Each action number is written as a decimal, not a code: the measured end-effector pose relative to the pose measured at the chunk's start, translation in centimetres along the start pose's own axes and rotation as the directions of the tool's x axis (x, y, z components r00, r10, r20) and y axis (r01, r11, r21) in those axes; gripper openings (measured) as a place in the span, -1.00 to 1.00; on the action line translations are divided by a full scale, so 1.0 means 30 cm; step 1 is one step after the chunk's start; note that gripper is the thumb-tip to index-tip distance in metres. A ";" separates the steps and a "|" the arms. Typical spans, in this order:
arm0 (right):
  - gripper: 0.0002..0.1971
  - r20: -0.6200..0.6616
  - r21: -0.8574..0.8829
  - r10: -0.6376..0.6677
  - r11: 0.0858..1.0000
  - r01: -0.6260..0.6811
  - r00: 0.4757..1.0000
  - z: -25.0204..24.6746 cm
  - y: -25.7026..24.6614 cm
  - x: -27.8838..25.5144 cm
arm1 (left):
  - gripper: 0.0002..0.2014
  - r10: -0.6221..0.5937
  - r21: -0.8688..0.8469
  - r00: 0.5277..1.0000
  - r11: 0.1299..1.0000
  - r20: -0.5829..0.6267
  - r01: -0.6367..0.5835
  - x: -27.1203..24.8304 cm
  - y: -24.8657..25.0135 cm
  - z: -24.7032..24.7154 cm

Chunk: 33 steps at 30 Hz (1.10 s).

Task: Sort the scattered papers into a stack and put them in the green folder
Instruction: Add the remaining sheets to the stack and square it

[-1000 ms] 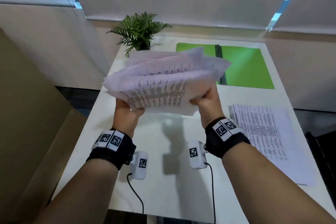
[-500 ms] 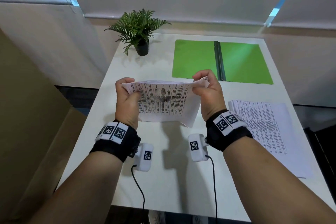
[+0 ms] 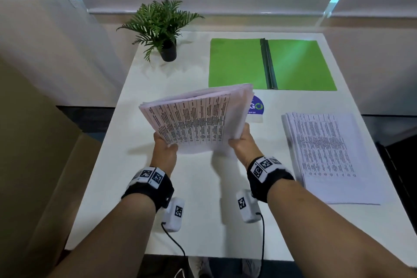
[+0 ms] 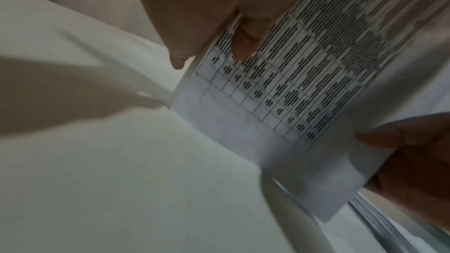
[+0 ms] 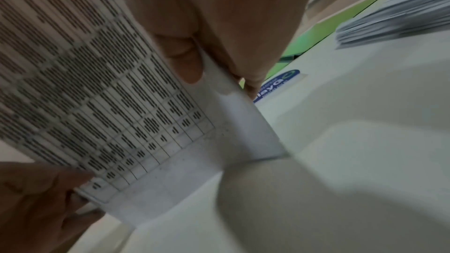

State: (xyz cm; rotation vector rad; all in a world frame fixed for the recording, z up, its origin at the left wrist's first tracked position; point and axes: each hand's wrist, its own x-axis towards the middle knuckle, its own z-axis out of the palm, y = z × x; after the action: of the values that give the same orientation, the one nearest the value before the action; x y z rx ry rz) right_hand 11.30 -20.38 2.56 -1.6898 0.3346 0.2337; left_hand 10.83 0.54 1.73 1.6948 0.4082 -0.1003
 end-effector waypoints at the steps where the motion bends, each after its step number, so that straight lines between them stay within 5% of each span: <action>1: -0.60 -0.027 -0.034 -0.014 0.999 0.013 1.000 0.001 0.014 0.001 | -0.48 0.011 0.034 1.000 0.999 0.000 -0.011 0.006 -0.010 0.004; 10: -0.80 -0.338 -0.182 -0.133 0.981 0.074 0.932 -0.226 0.022 -0.054 | -0.94 0.220 0.369 0.975 0.904 0.030 -0.215 -0.012 0.070 0.173; 15: -0.62 -0.486 -0.206 -0.106 0.978 0.004 0.867 -0.510 0.095 -0.094 | -0.54 0.094 0.312 0.968 0.936 0.232 -0.165 -0.131 0.099 0.414; 23: -0.65 -0.583 -0.323 -0.070 0.934 -0.151 0.810 -0.970 0.278 -0.175 | -0.51 -0.005 0.405 0.942 0.903 0.336 -0.139 -0.326 0.043 0.833; 26: -0.64 -0.558 -0.365 -0.052 0.912 -0.188 0.828 -1.055 0.320 -0.173 | -0.41 -0.085 0.459 0.939 0.884 0.333 -0.083 -0.353 0.021 0.929; 29: -0.58 -0.553 -0.469 0.019 0.819 -0.330 0.833 -1.095 0.334 -0.160 | -0.07 -0.246 0.520 0.908 0.854 0.340 0.036 -0.346 0.004 0.998; 33: -0.50 -0.435 -0.525 0.102 0.778 -0.344 0.895 -1.110 0.333 -0.127 | -0.02 -0.366 0.295 0.873 0.915 0.321 0.275 -0.321 0.016 1.055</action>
State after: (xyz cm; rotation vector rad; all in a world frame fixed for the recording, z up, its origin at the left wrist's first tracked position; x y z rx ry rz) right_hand 2.98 -54.20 -0.54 -2.3281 0.8377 0.1938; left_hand 7.21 -32.27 -0.38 1.7809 0.4016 -0.7356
